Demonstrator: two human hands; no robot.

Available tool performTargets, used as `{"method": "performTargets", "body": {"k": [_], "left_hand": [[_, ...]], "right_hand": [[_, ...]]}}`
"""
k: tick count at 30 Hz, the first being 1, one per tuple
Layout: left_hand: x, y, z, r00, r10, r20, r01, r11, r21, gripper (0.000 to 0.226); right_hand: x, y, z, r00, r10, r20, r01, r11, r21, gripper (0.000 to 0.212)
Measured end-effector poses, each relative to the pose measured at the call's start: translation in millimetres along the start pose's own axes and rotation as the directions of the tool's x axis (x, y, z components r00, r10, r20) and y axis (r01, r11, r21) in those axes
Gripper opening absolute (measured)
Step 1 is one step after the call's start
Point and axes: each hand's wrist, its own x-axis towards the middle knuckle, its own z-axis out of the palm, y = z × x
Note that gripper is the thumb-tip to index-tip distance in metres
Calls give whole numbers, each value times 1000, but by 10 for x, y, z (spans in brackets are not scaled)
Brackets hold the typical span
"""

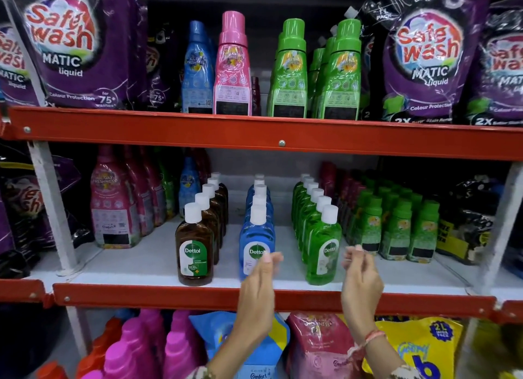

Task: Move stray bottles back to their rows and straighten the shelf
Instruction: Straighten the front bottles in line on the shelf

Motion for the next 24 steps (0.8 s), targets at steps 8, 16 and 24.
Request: {"method": "performTargets", "body": {"k": [8,16,24], "left_hand": [[278,92,521,934,-275,228,296,953,-64,141],[331,195,564,906,-311,287,331,943,-23,141],[373,169,570,889,-332,314,358,933,-27,125]], "right_hand": [[402,203,-104,896,195,399,-138,976,-168,72],[378,252,-217,914,160,374,-144,987,-69,75],[338,295,-196,939,123,322,-86,988,-126,64]]}}
